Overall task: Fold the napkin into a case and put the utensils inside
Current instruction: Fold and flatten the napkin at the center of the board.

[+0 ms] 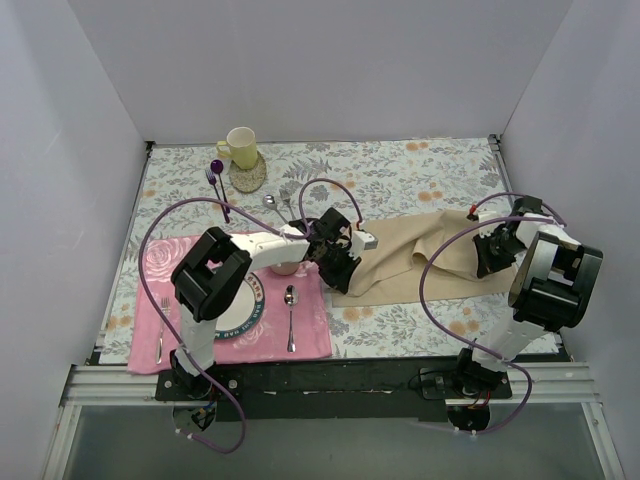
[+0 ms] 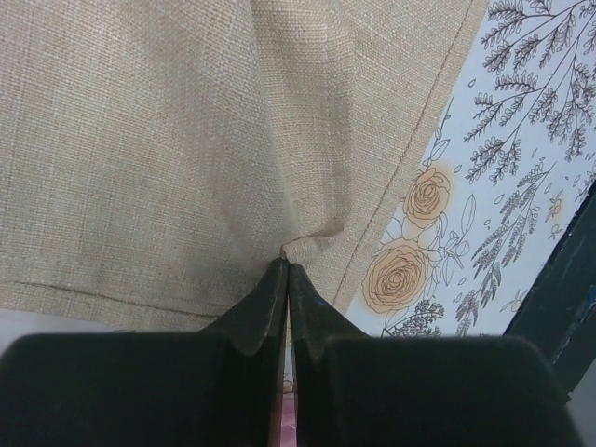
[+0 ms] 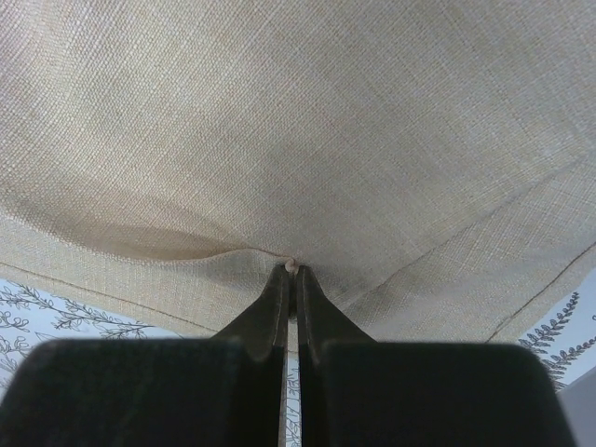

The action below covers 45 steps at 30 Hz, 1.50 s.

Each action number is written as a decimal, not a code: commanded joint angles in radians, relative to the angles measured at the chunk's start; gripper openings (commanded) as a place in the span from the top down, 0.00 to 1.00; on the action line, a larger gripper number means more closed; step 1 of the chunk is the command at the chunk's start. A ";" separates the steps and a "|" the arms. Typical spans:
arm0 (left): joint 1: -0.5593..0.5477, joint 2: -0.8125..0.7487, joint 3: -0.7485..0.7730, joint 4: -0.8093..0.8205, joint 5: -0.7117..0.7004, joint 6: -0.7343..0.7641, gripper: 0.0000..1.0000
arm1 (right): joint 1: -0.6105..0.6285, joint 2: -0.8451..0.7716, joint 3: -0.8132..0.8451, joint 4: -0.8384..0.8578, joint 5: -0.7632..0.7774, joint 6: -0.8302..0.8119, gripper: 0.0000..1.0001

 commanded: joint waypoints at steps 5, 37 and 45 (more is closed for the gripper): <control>0.039 -0.027 -0.083 -0.093 -0.182 0.129 1.00 | -0.057 0.064 -0.030 0.064 0.120 -0.056 0.99; 0.064 -0.160 0.042 -0.220 -0.161 0.176 1.00 | -0.167 -0.024 0.157 -0.142 -0.016 -0.301 0.99; 0.056 -0.111 0.052 -0.205 -0.124 0.124 1.00 | -0.164 0.013 0.140 -0.087 -0.010 -0.266 0.99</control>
